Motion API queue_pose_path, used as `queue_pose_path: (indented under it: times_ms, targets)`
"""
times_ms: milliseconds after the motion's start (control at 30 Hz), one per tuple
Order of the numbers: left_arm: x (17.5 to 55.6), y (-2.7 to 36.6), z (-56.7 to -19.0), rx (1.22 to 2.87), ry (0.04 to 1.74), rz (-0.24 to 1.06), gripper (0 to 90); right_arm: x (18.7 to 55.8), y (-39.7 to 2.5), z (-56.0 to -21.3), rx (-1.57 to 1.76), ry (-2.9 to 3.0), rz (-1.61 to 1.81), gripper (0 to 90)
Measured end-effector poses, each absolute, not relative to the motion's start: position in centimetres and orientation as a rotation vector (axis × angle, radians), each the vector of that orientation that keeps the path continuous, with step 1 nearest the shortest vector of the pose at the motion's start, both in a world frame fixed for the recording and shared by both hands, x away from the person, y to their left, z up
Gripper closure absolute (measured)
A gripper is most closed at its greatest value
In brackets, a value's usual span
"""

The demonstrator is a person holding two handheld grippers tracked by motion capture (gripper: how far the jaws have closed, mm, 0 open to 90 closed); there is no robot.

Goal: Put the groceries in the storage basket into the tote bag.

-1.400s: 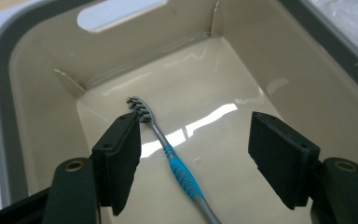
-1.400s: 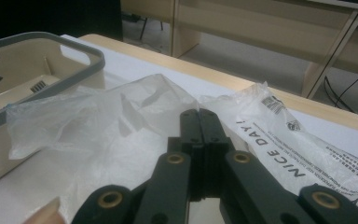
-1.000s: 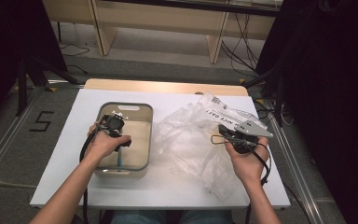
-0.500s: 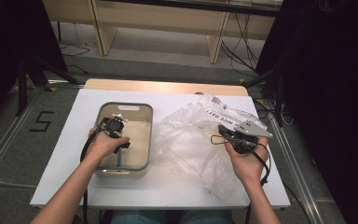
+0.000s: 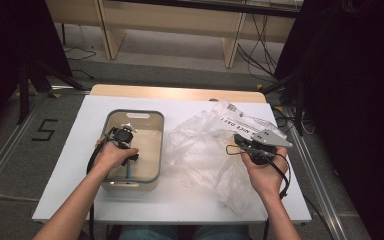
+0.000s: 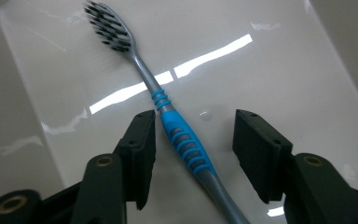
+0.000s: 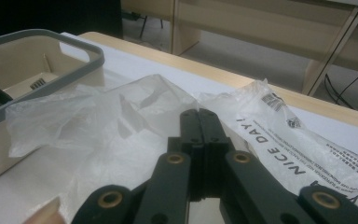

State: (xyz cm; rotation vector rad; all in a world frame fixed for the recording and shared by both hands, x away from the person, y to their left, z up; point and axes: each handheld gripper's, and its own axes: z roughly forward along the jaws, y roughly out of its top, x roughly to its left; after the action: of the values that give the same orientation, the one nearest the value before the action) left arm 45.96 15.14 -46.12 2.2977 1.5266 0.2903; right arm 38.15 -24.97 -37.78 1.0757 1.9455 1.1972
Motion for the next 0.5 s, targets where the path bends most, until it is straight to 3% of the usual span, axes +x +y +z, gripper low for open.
queue_pose_path:
  times_ms: [500]
  targets:
    - [46.04, 15.12, -45.99, 2.325, 1.5, 0.266, 63.8, 38.19, -25.04, -37.88, 1.079, 1.946, 1.198, 90.0]
